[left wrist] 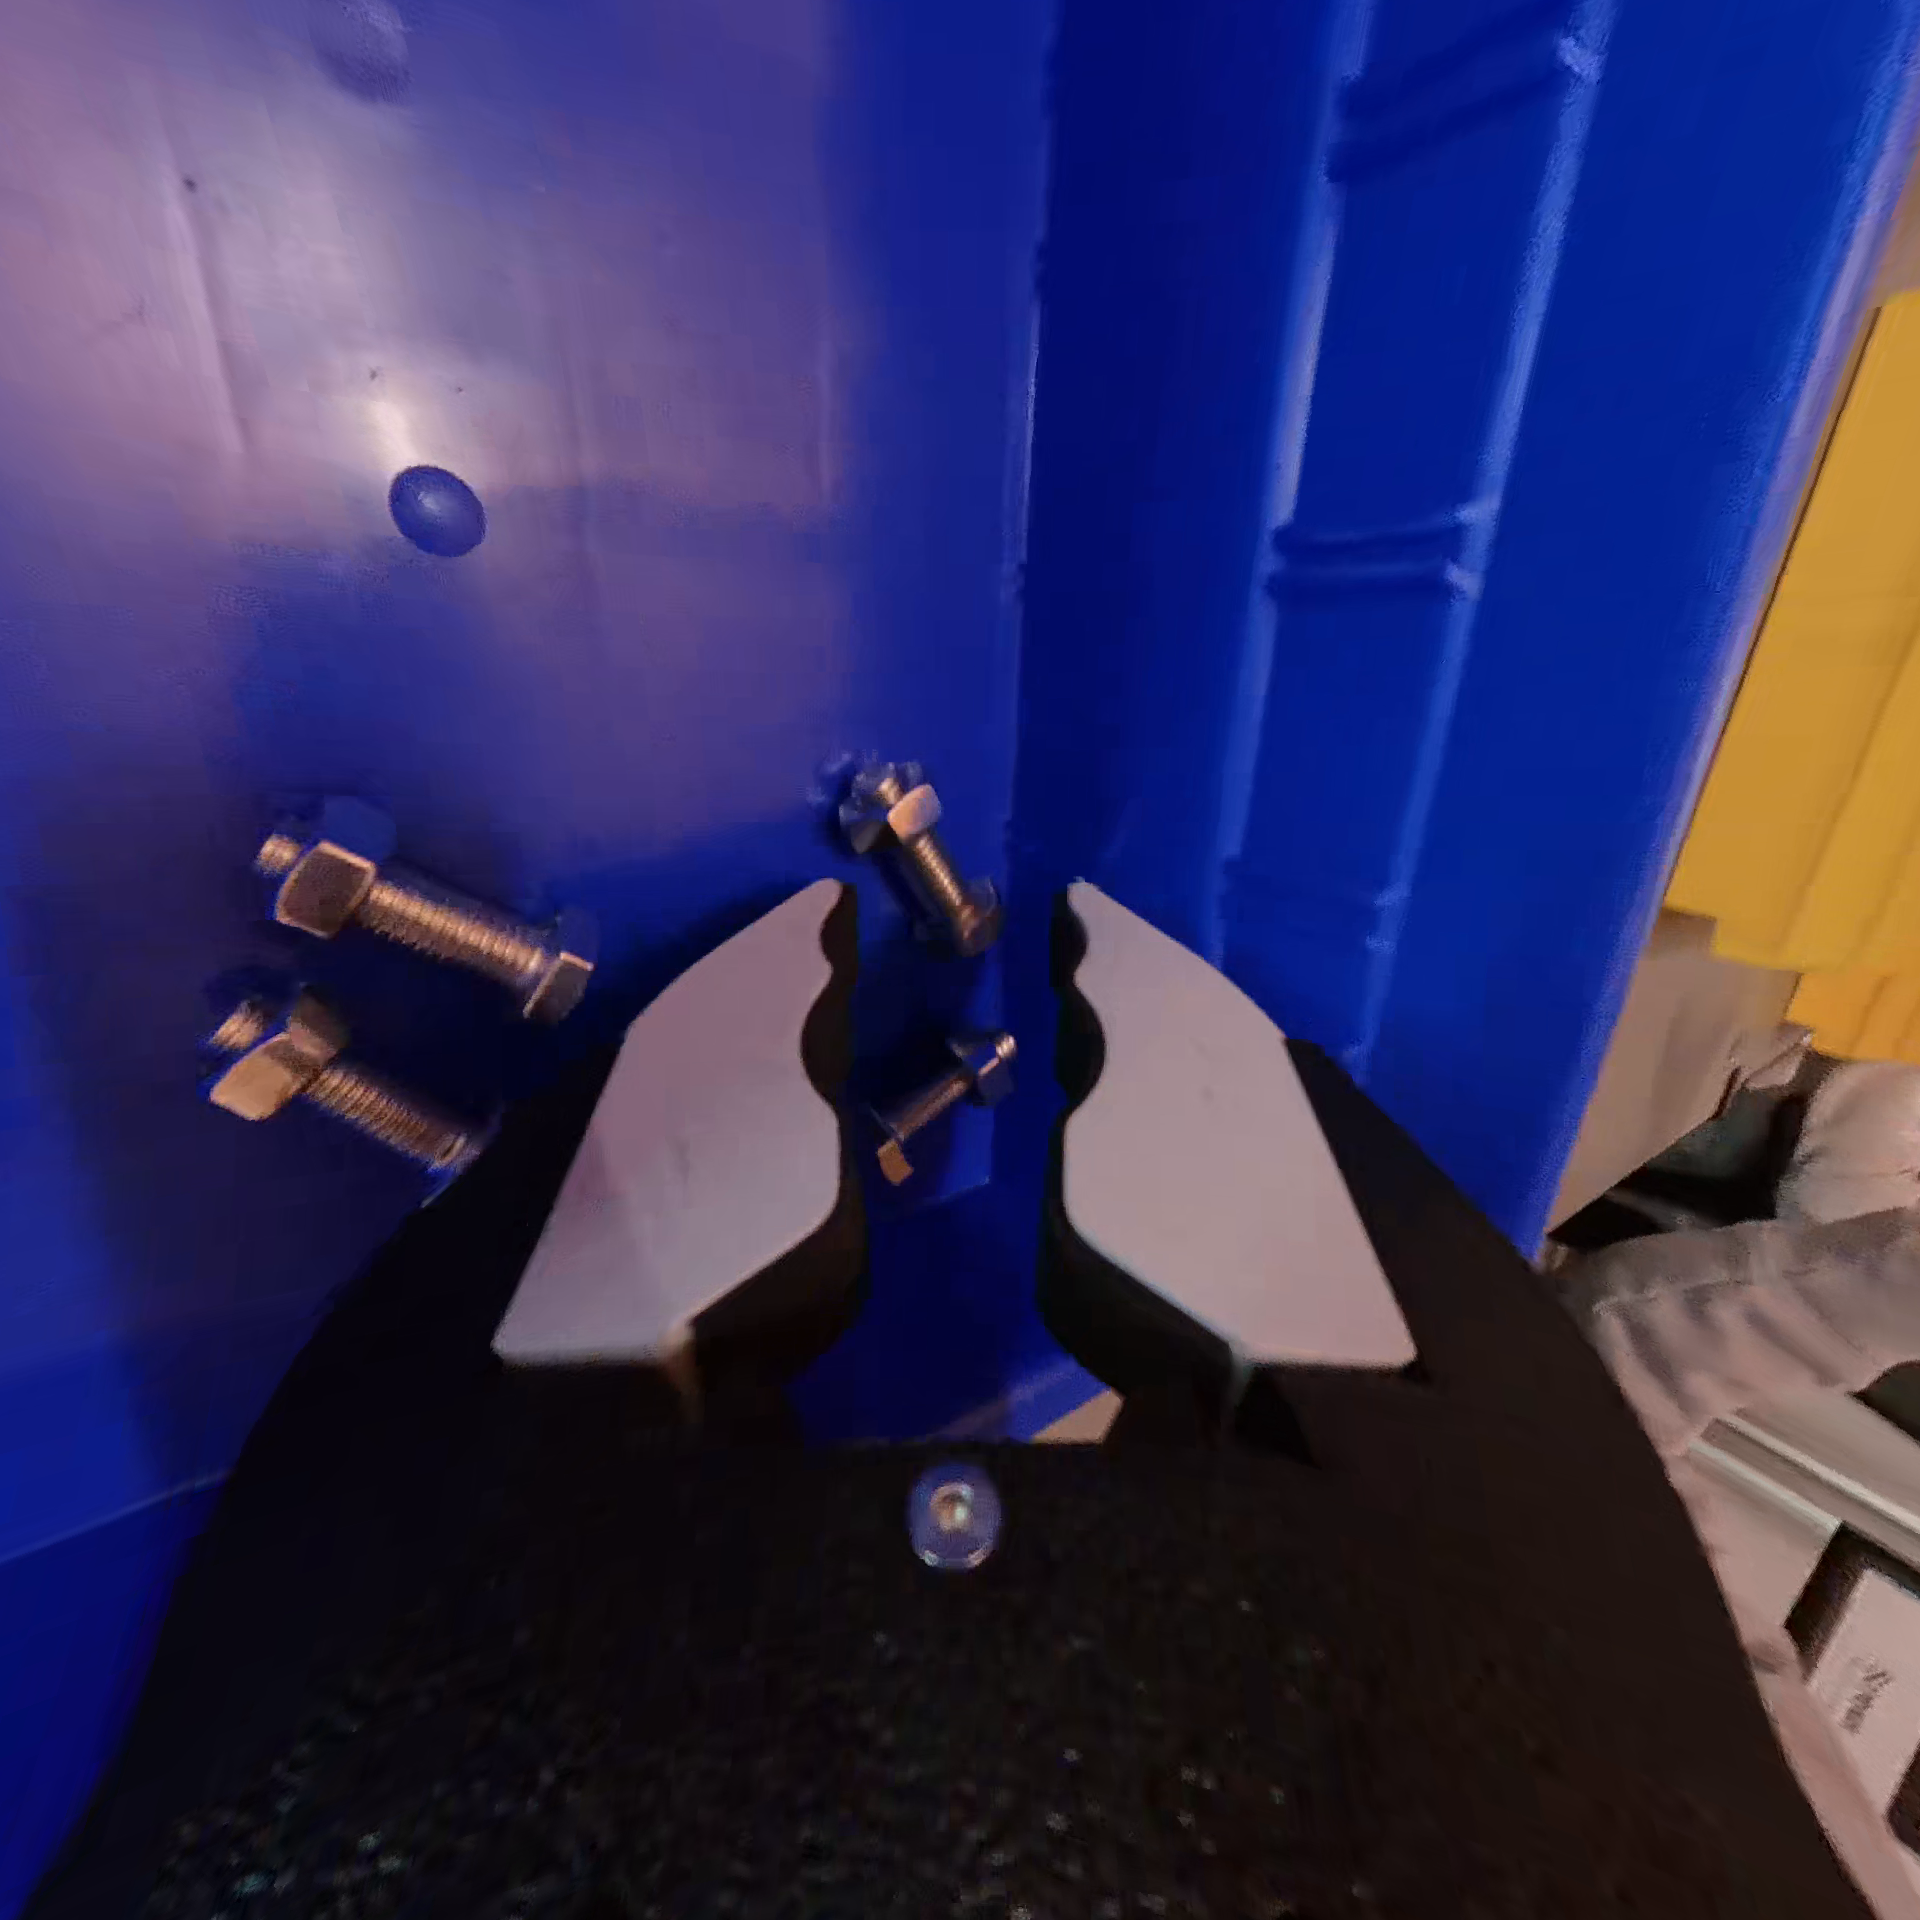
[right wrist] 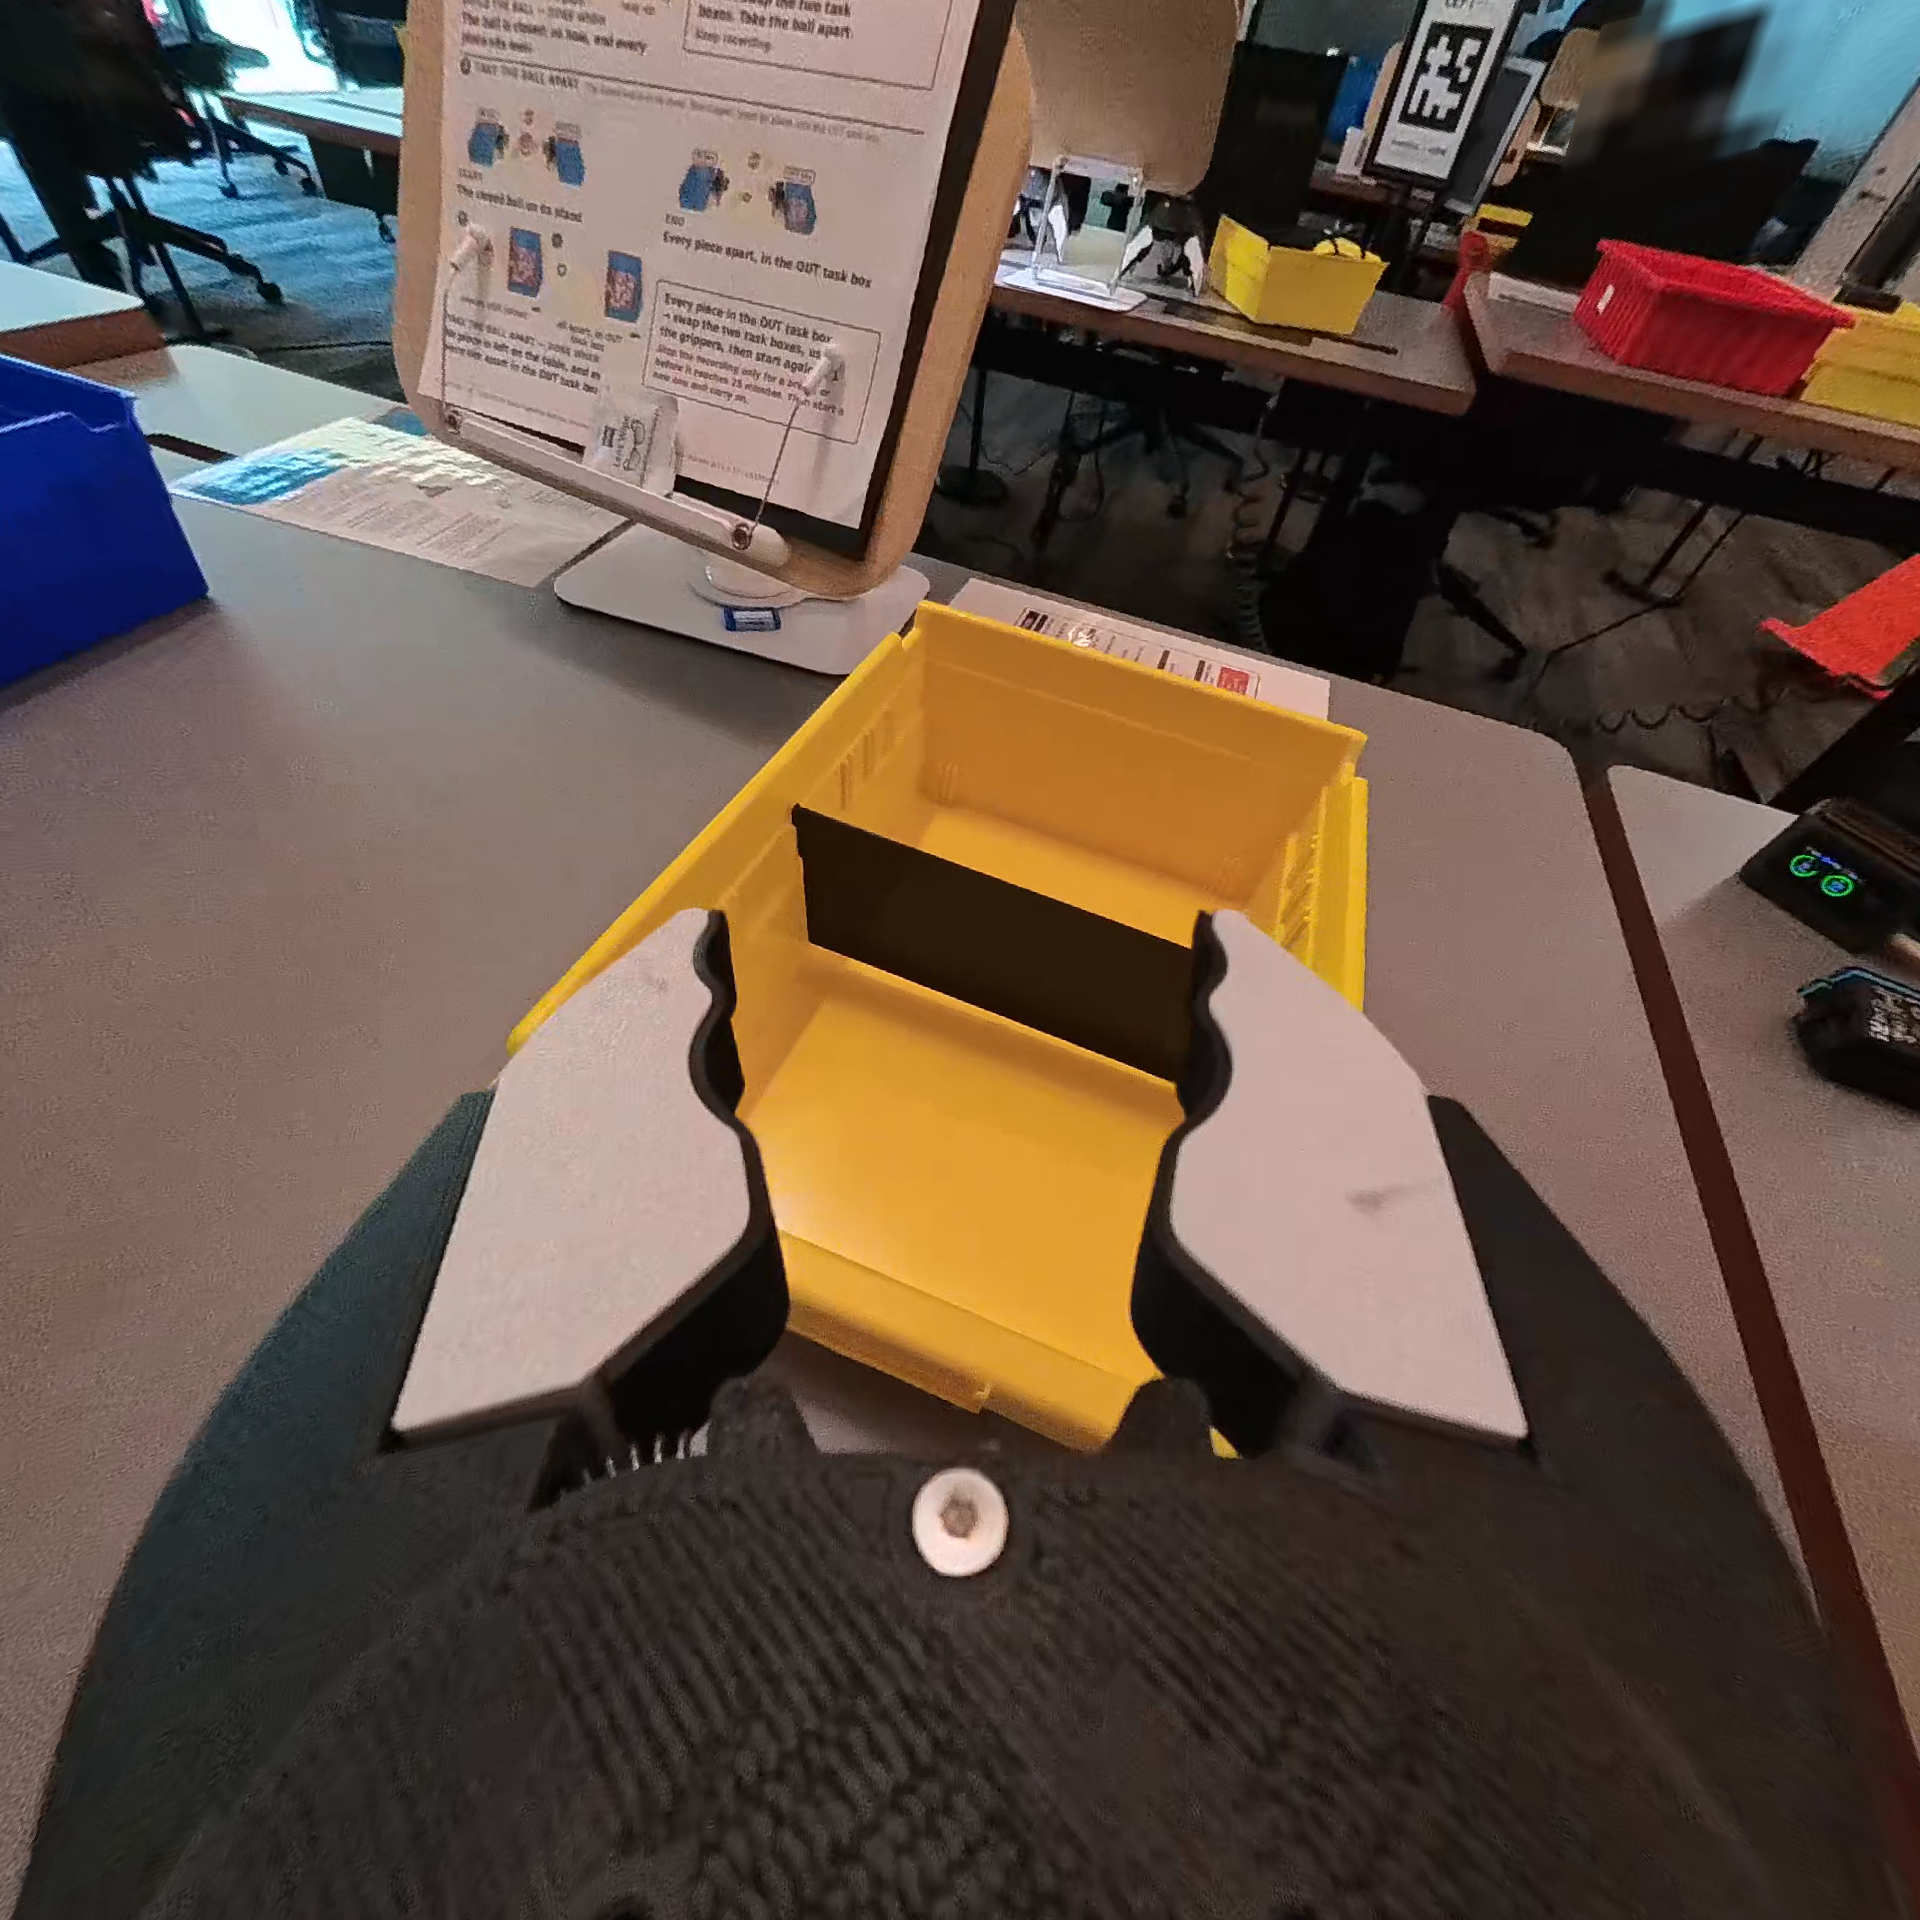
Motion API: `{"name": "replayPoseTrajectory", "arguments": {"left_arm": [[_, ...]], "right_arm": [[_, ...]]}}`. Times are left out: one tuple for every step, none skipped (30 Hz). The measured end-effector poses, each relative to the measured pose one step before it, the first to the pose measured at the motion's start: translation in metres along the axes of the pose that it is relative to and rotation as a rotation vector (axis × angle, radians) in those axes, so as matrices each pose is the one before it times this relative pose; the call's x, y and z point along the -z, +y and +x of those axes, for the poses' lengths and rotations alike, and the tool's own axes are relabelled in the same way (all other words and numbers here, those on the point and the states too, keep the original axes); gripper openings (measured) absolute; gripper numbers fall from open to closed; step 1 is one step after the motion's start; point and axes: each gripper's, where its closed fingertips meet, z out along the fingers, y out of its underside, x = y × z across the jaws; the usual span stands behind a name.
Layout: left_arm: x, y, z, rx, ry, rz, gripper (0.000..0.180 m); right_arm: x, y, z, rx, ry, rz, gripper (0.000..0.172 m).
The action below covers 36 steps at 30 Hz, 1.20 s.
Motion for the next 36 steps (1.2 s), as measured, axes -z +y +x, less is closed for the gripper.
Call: {"name": "replayPoseTrajectory", "arguments": {"left_arm": [[-0.00301,-0.00034,0.00006,0.023,-0.0023,-0.0049,0.027],[-0.00301,0.00053,0.00039,0.018,-0.0054,-0.0113,0.017],[-0.0022,0.00024,0.00041,0.0094,-0.0102,-0.0108,0.014],[-0.00126,0.00022,-0.00007,-0.001,-0.0187,-0.0125,0.01],[-0.0002,-0.00004,-0.00018,-0.0124,-0.0225,-0.0116,0.01],[-0.00003,-0.00003,-0.00042,-0.0213,-0.0223,-0.0124,0.01],[-0.00008,-0.00018,-0.00032,-0.0201,-0.016,-0.0102,0.01],[0.00001,-0.00077,-0.00046,-0.0149,-0.0093,-0.005,0.01],[0.00005,-0.00089,-0.00055,-0.0182,-0.0038,-0.0024,0.01],[0.00006,-0.00063,-0.00049,-0.0244,0.0,0.0,0.01],[0.00009,-0.00054,-0.00036,-0.0295,0.004,0.0041,0.01],[0.00006,-0.00035,-0.00026,-0.0334,0.009,0.0058,0.01],[-0.00006,-0.00044,0.00014,-0.0423,0.0135,0.008,0.01],[-0.00003,-0.00026,0.00005,-0.0475,0.0142,0.0119,0.01],[0.00062,0.00011,-0.00024,-0.0389,0.0114,0.0126,0.01],[0.0019,0.00031,-0.00178,-0.0312,-0.0005,0.0122,0.01],[0.00396,-0.00005,-0.00464,-0.0355,-0.027,0.0167,0.009],[0.00663,-0.00147,-0.0059,-0.051,-0.0428,0.0279,0.009],[0.0098,-0.00388,-0.00334,-0.0594,-0.0329,0.0482,0.009],[0.01308,-0.00737,-0.0008,-0.0509,-0.0235,0.0745,0.009],[0.01586,-0.01072,0.00187,-0.0431,-0.0152,0.097,0.009],[0.01749,-0.01346,0.00665,-0.0421,0.0052,0.1124,0.009],[0.01789,-0.01595,0.01147,-0.0382,0.0201,0.1251,0.009],[0.01606,-0.01738,0.01641,-0.0394,0.0319,0.1289,0.009],[0.01187,-0.01667,0.02315,-0.0478,0.0566,0.1173,0.008],[0.00588,-0.01442,0.02861,-0.051,0.0758,0.1008,0.009],[-0.00029,-0.01097,0.03067,-0.0465,0.0795,0.0845,0.009],[-0.00565,-0.00693,0.03128,-0.0438,0.0824,0.072,0.009],[-0.01,-0.00378,0.02997,-0.041,0.0837,0.0694,0.009],[-0.0131,-0.0013,0.02715,-0.0301,0.0824,0.0714,0.009],[-0.0152,0.00218,0.0231,-0.0155,0.0797,0.0652,0.009],[-0.01614,0.00637,0.01621,-0.0073,0.0647,0.0478,0.009],[-0.01604,0.01123,0.00746,0.0019,0.037,0.0149,0.009],[-0.01412,0.01479,0.00094,0.0295,0.0138,-0.0199,0.009],[-0.01118,0.01344,0.00068,0.0479,0.0185,-0.0176,0.009],[-0.00852,0.01028,0.00271,0.0401,0.0329,0.0077,0.009]], "right_arm": [[-0.00078,0.00118,-0.00112,0.0045,-0.0089,-0.0067,0.083],[-0.00031,0.00052,-0.00076,0.0068,-0.0048,-0.0026,0.083],[0.00012,0.00011,0.00039,0.0053,0.0033,-0.0002,0.083],[0.00033,-0.0001,0.00071,0.0021,0.0052,-0.0002,0.083],[0.00043,-0.00041,0.0,-0.001,0.0009,0.001,0.083],[0.00049,-0.00053,-0.00088,-0.0029,-0.0035,0.0021,0.083],[0.00064,-0.00079,-0.00173,0.0001,-0.0059,0.003,0.082],[0.00083,-0.00101,-0.0019,0.005,-0.0053,0.0029,0.082],[0.00078,-0.00127,-0.00198,0.0068,-0.0033,0.0025,0.082],[0.00093,-0.00192,-0.00256,0.0071,-0.0043,0.0042,0.081],[0.0006,-0.0025,-0.00383,0.0085,-0.0106,0.0067,0.081],[0.00055,-0.00287,-0.00478,0.0088,-0.0155,0.0094,0.08],[0.00025,-0.00332,-0.00538,0.0081,-0.0179,0.0111,0.079],[-0.00023,-0.00395,-0.00594,0.0075,-0.0193,0.013,0.079],[-0.00068,-0.00409,-0.00642,0.0064,-0.0202,0.0136,0.078],[-0.00145,-0.00443,-0.0073,0.0043,-0.0212,0.0139,0.078],[-0.00203,-0.00482,-0.00858,0.0063,-0.0252,0.0149,0.077],[-0.00268,-0.00499,-0.01023,0.0118,-0.0312,0.0153,0.077],[-0.00357,-0.00537,-0.01074,0.016,-0.0311,0.0174,0.077],[-0.00454,-0.00589,-0.01027,0.0137,-0.0235,0.0209,0.077],[-0.0058,-0.00562,-0.01064,0.0072,-0.0206,0.0204,0.077],[-0.00697,-0.00506,-0.01301,0.0025,-0.0306,0.0191,0.076],[-0.00852,-0.00473,-0.01608,0.002,-0.0437,0.0225,0.075],[-0.01021,-0.00468,-0.01851,0.0004,-0.0518,0.0294,0.075],[-0.01168,-0.0035,-0.01926,-0.0017,-0.0523,0.0303,0.076],[-0.01272,-0.00205,-0.01771,-0.0071,-0.0407,0.0272,0.078],[-0.01315,-0.0013,-0.01582,-0.0127,-0.0281,0.0285,0.079],[-0.01239,-0.00047,-0.01557,-0.0157,-0.0298,0.032,0.081],[-0.01068,0.00086,-0.01495,-0.0146,-0.0336,0.0274,0.084],[-0.0083,0.001,-0.01162,-0.0157,-0.0225,0.0239,0.083],[-0.006,0.00013,-0.00906,-0.015,-0.0158,0.0281,0.082],[-0.00355,-0.00022,-0.00817,-0.0159,-0.022,0.0316,0.078],[-0.00227,0.00007,-0.00577,-0.0235,-0.0185,0.035,0.075],[-0.00128,0.00021,-0.00391,-0.0288,-0.0157,0.0333,0.073],[-0.00038,0.00103,-0.00351,-0.0217,-0.0214,0.0209,0.072],[-0.00013,0.00377,-0.00087,-0.0077,-0.0094,-0.0008,0.069]]}}
